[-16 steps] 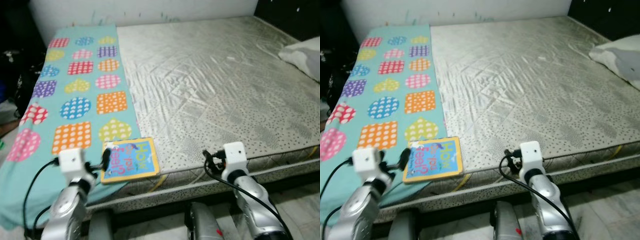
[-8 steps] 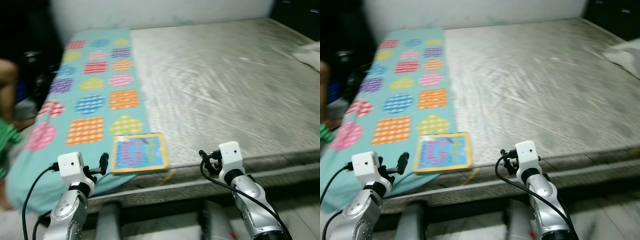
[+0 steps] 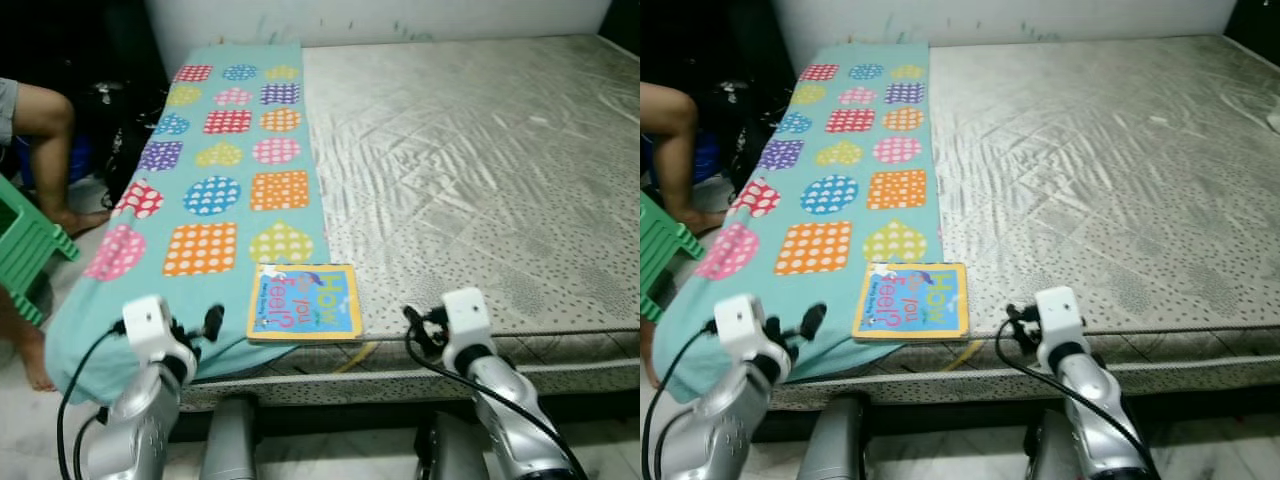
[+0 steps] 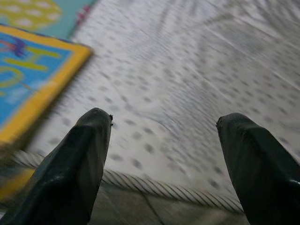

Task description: Clean up the room

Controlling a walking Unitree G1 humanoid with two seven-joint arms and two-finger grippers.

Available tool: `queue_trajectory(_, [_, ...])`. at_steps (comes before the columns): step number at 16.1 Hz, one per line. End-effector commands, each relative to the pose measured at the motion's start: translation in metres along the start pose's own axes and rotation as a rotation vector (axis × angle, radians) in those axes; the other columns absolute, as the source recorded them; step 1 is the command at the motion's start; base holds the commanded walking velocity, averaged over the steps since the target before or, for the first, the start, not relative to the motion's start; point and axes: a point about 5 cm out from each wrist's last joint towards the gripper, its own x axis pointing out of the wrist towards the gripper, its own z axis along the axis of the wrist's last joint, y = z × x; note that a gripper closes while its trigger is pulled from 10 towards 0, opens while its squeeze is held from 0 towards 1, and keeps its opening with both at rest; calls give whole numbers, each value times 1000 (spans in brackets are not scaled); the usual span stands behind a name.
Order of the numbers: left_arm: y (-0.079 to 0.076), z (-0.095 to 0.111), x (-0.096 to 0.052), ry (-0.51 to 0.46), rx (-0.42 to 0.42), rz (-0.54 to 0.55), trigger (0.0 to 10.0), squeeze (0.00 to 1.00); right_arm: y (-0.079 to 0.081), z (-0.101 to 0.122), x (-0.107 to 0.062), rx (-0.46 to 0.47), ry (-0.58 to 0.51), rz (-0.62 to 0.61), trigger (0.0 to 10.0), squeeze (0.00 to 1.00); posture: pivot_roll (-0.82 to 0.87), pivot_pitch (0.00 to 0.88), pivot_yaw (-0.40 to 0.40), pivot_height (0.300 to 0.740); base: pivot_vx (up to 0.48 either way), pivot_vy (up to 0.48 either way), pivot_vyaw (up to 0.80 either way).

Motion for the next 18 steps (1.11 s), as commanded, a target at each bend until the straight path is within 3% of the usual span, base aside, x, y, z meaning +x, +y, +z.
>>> queue_trajectory(1, [5,2,2,0,-7,8,10000,0,-3,3,-1,7,-12,-7,10000,0,-86,82,15,531,0,0,0])
queue_trajectory(4, [-1,15,20,-6,-16,-31,10000,0,-2,1,-8,12,1,-3,10000,0,-104,120,13,531,0,0,0])
queue_trajectory(7, [-7,10,30,27,-29,-51,10000,0,-6,0,-20,13,2,-24,10000,0,-135,156,18,531,0,0,0])
queue_trajectory(11, [-31,1,47,86,-66,-122,10000,0,-9,-2,-41,20,34,-38,10000,0,-177,216,8,531,0,0,0])
queue_trajectory(14, [-53,6,52,74,-96,-184,10000,0,-8,-2,-47,17,53,-29,10000,0,-177,229,0,531,0,0,0])
queue_trajectory(18, [-56,-11,49,125,-121,-196,10000,0,-6,0,-49,19,66,-25,10000,0,-178,238,3,531,0,0,0])
